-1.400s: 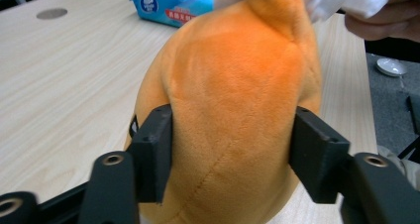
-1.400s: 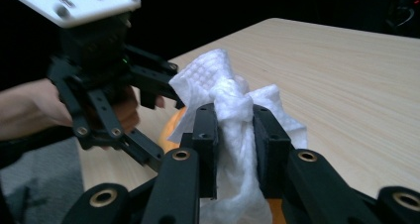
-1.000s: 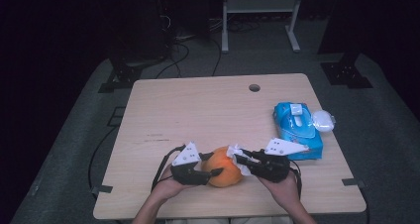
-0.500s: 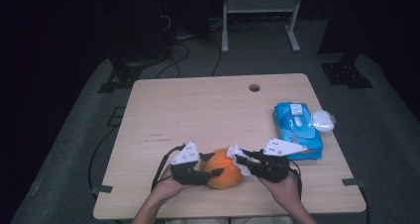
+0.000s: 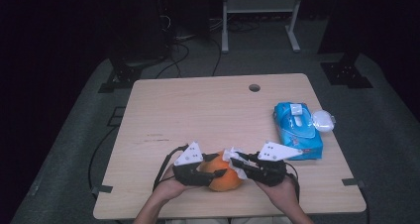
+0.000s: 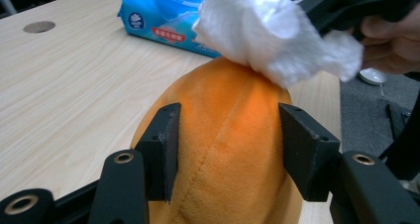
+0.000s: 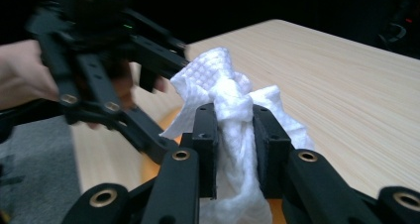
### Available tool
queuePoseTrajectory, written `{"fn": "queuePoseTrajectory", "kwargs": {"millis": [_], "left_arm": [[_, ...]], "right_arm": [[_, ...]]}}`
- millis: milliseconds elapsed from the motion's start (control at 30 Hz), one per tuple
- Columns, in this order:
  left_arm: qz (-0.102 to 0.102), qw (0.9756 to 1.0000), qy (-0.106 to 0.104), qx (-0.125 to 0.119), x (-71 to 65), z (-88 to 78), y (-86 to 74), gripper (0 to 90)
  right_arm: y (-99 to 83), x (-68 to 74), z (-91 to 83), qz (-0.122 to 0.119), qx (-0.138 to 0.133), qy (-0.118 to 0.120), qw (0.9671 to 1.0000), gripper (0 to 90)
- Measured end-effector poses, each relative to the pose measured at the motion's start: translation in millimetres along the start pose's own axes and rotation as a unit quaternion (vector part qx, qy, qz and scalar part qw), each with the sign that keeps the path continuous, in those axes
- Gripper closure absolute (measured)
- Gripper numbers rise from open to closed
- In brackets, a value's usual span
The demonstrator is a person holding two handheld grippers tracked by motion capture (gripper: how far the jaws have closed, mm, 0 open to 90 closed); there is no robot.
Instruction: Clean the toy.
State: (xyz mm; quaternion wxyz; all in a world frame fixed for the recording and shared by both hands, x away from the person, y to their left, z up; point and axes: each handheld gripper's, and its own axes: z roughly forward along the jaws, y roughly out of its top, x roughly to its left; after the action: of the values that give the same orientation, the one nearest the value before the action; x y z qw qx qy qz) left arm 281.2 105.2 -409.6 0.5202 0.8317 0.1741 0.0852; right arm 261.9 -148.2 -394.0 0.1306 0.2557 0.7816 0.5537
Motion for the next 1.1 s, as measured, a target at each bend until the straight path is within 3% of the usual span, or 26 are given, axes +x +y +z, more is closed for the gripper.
{"fn": "queuePoseTrajectory", "kwargs": {"millis": [100, 267, 367, 500, 567, 700, 800, 900, 967, 1067, 1100], "left_arm": [[0.002, 1.0000, 0.006, 0.005, -0.5, 1.6, -1.5, 40.4], [-0.015, 0.9999, 0.008, -0.003, 7.5, 2.8, -6.8, 19.2], [-0.023, 0.9997, 0.008, 0.001, 10.7, 6.6, -12.8, 23.7], [-0.012, 0.9997, 0.017, 0.011, 8.2, 7.7, -13.7, 34.1], [-0.016, 0.9997, 0.016, 0.009, 9.1, 5.6, -13.3, 37.3], [-0.018, 0.9996, 0.019, 0.006, 9.4, 7.2, -12.9, 38.0], [-0.018, 0.9996, 0.020, 0.009, 8.7, 8.6, -12.6, 36.8], [-0.018, 0.9996, 0.020, 0.013, 7.9, 8.1, -13.1, 36.7], [-0.019, 0.9995, 0.020, 0.012, 8.4, 7.0, -13.4, 37.2], [-0.025, 0.9993, 0.027, 0.009, 8.7, 7.9, -12.9, 37.4], [-0.026, 0.9992, 0.030, 0.007, 8.8, 8.7, -12.9, 37.3]], "right_arm": [[-2.3, 1.8, 5.8, -0.007, 0.012, 0.000, 0.9999, 74.0], [-9.6, -10.5, 3.5, 0.006, 0.021, -0.016, 0.9996, 74.0], [-13.1, -18.4, 1.9, 0.031, 0.020, -0.014, 0.9992, 74.0], [-9.8, -9.0, 4.1, 0.008, 0.022, -0.016, 0.9996, 73.8], [-10.9, -13.0, 4.1, 0.008, 0.024, -0.016, 0.9995, 74.0], [-14.4, -26.8, -0.4, 0.031, 0.024, -0.029, 0.9988, 74.0], [-12.6, -21.1, -1.1, 0.026, 0.022, -0.034, 0.9988, 73.9], [-10.1, -10.8, 3.6, 0.021, 0.016, -0.007, 0.9996, 73.8], [-10.9, -10.8, 5.6, 0.013, 0.022, -0.008, 0.9996, 74.0], [-13.3, -22.0, -0.8, 0.019, 0.027, -0.034, 0.9989, 74.0], [-14.5, -24.8, -3.4, 0.030, 0.023, -0.037, 0.9986, 73.9]]}}
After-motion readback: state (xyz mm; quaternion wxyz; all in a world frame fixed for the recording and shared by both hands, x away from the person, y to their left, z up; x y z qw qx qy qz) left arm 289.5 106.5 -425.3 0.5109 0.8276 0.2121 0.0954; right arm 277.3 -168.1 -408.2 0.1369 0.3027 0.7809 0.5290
